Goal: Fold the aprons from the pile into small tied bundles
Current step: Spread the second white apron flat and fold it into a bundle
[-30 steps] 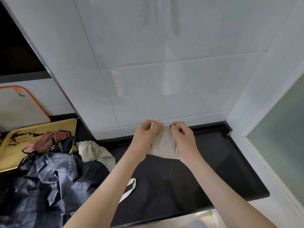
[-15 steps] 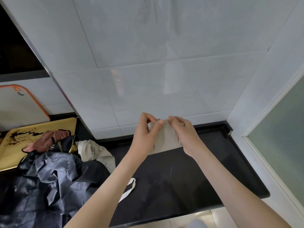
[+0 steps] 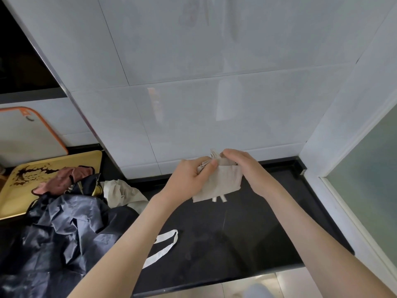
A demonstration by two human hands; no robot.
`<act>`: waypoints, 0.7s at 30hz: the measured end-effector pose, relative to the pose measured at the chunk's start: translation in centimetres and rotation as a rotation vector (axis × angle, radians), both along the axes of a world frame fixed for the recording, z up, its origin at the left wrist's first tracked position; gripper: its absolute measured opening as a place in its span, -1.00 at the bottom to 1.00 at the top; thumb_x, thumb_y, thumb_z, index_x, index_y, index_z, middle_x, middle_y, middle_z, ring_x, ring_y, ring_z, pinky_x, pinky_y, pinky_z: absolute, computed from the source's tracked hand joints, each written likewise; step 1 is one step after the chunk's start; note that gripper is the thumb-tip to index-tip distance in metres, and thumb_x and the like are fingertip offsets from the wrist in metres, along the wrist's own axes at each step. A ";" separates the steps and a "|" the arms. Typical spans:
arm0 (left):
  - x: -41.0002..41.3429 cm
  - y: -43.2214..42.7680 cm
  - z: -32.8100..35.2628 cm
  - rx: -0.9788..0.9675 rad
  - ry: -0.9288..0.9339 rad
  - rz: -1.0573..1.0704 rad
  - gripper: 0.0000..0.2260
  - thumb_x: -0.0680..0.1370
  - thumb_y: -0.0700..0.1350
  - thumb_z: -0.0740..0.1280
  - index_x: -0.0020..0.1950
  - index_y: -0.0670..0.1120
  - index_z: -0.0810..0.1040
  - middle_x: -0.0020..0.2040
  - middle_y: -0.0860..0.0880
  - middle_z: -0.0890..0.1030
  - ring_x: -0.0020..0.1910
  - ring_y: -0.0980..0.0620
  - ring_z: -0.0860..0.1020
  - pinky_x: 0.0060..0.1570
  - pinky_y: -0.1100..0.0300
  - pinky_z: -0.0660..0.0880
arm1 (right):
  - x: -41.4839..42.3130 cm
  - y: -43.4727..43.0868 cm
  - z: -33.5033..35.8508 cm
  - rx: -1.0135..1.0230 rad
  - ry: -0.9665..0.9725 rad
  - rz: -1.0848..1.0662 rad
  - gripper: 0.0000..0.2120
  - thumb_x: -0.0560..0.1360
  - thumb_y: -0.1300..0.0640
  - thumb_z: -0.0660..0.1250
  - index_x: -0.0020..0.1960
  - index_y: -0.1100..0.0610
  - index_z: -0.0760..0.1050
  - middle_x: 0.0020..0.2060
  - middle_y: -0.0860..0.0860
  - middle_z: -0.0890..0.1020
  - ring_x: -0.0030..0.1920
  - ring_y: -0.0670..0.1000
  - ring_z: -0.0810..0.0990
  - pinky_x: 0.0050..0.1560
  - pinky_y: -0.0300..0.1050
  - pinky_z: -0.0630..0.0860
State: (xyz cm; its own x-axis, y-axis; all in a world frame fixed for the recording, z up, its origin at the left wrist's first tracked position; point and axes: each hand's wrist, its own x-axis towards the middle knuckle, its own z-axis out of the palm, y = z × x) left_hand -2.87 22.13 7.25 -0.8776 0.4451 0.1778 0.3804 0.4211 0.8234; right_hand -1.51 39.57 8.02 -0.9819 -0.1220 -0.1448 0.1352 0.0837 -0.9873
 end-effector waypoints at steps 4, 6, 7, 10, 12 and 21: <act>-0.1 0.2 -0.6 -0.254 0.078 -0.105 -0.79 0.64 0.00 0.18 -0.13 0.05 0.54 -0.54 0.07 0.32 -0.54 0.13 0.33 -0.47 0.31 0.20 | -0.8 0.0 -0.1 0.170 -0.041 0.075 -0.74 0.56 -0.05 0.30 -0.08 0.14 0.61 -0.26 -0.05 0.60 -0.17 -0.07 0.56 -0.10 -0.21 0.49; -0.1 0.6 -1.0 -0.284 0.071 -0.138 -0.79 0.65 0.00 0.17 -0.15 0.06 0.50 -0.52 0.06 0.33 -0.53 0.11 0.32 -0.46 0.28 0.20 | -1.1 -0.3 -0.2 0.162 -0.029 -0.003 -0.82 0.52 0.03 0.36 -0.17 0.11 0.62 -0.32 -0.03 0.58 -0.21 -0.02 0.54 -0.01 -0.04 0.62; -0.1 0.7 -1.2 -0.281 0.063 -0.135 -0.76 0.65 0.00 0.17 -0.20 0.06 0.49 -0.51 0.05 0.34 -0.52 0.10 0.31 -0.45 0.26 0.20 | -1.2 -0.5 -0.1 0.136 -0.029 -0.048 -0.80 0.52 0.05 0.36 -0.23 0.12 0.60 -0.31 0.01 0.57 -0.21 0.02 0.55 0.05 0.09 0.62; -0.2 0.8 -1.4 -0.248 0.042 -0.100 -0.67 0.65 -0.01 0.17 -0.31 0.22 0.40 -0.51 0.07 0.35 -0.48 0.11 0.30 -0.41 0.23 0.22 | -1.4 -0.6 0.2 0.163 0.039 -0.169 -0.69 0.54 0.11 0.27 -0.37 0.11 0.50 -0.39 -0.06 0.58 -0.16 0.02 0.63 0.10 0.12 0.59; -0.3 0.7 -1.4 -0.219 0.029 -0.080 -0.66 0.65 -0.03 0.17 -0.33 0.21 0.39 -0.56 0.10 0.34 -0.51 0.14 0.30 -0.44 0.28 0.22 | -1.5 -0.6 0.1 0.155 0.040 -0.199 -0.69 0.55 0.11 0.25 -0.36 0.13 0.47 -0.41 -0.07 0.57 -0.20 0.01 0.61 0.11 0.06 0.56; -0.8 0.3 -4.0 -0.203 -0.141 0.126 -0.63 0.63 0.00 0.17 -0.26 -0.22 0.44 -0.44 0.02 0.29 -0.49 0.13 0.24 -0.42 0.27 0.17 | -1.1 -0.3 2.0 -0.363 0.114 -0.215 -0.61 0.66 0.05 0.11 -0.34 0.11 0.27 -0.54 0.00 0.30 -0.47 -0.02 0.24 -0.37 -0.17 0.39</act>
